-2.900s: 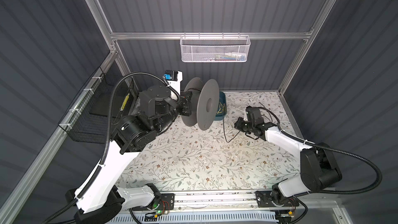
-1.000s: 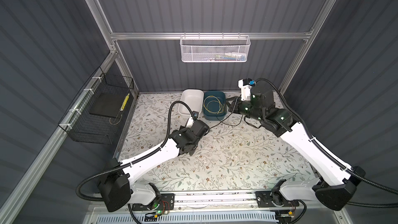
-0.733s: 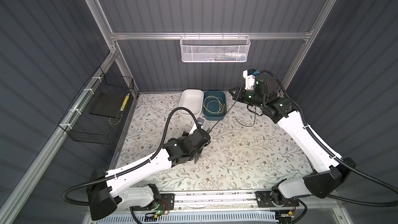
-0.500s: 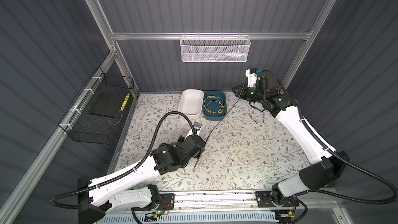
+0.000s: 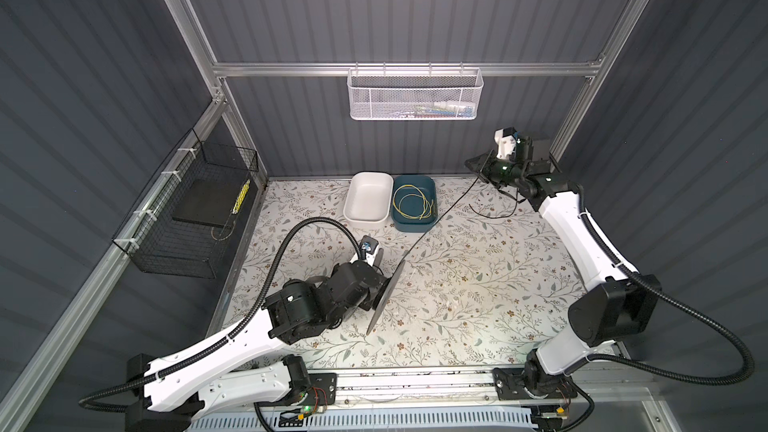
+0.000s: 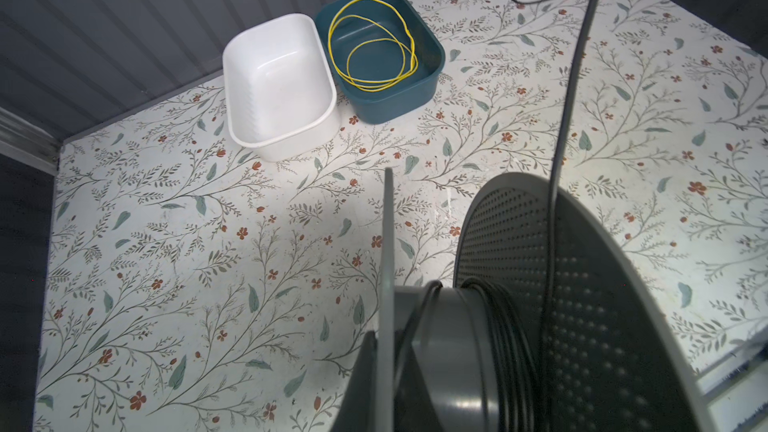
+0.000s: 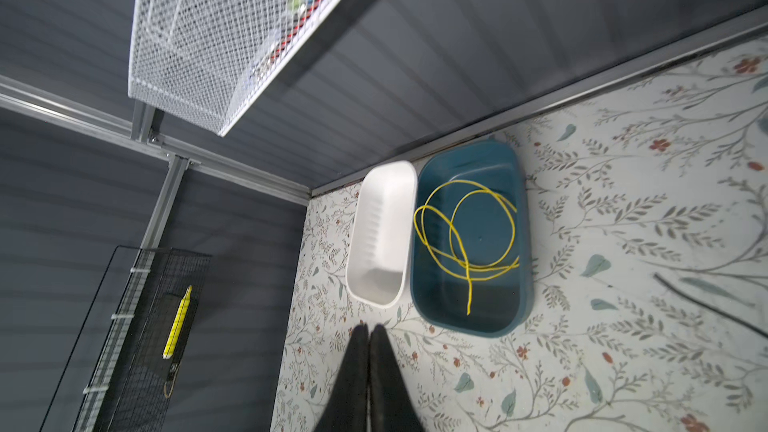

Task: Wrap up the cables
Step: 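Carry the black cable to the far corner with the right gripper while left holds spool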

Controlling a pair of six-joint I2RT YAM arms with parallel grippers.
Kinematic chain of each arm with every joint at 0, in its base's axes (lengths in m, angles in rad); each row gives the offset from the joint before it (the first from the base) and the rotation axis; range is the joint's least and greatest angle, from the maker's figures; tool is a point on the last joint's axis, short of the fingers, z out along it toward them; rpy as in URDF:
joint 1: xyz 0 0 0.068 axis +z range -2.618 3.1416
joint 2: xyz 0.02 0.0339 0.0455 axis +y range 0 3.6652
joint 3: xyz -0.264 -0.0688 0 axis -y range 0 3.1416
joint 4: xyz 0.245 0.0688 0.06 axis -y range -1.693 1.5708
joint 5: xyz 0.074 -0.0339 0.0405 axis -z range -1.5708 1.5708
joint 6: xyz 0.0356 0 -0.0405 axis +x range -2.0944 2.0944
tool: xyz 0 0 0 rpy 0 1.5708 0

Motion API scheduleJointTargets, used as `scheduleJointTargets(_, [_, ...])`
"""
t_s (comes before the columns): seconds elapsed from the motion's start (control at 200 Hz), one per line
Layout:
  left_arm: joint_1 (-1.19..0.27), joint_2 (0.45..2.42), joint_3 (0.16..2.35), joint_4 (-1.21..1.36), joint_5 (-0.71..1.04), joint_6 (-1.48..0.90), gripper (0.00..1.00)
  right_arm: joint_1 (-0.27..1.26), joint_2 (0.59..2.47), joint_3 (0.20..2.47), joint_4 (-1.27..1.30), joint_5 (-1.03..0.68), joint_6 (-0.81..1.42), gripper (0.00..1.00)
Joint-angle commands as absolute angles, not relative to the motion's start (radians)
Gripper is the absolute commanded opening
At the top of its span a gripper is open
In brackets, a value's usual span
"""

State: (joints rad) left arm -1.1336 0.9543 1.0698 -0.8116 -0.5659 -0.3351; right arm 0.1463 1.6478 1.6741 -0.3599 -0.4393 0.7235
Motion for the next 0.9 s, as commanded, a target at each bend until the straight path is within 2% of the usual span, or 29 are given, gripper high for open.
scheduleJointTargets(0.0, [-1.140,0.904,1.117,-0.821,-0.513,-0.301,0.00,0.093,1.678,1.705,-0.300,-0.463,0.758,0.09])
scheduleJointTargets(0.365, [-1.140,0.792,1.174,-0.932,-0.580,-0.324,0.00,-0.046,1.713,1.676,-0.257,-0.523,0.820,0.09])
scheduleJointTargets(0.49, [-1.140,0.777,1.178,-0.937,-0.586,-0.324,0.00,-0.059,1.721,1.678,-0.263,-0.528,0.817,0.07])
scheduleJointTargets(0.57, [-1.138,0.776,1.184,-0.939,-0.588,-0.324,0.00,-0.063,1.728,1.678,-0.268,-0.533,0.814,0.00])
scheduleJointTargets(0.895, [-1.139,0.787,1.233,-0.947,-0.562,-0.309,0.00,-0.066,1.747,1.658,-0.308,-0.508,0.772,0.00])
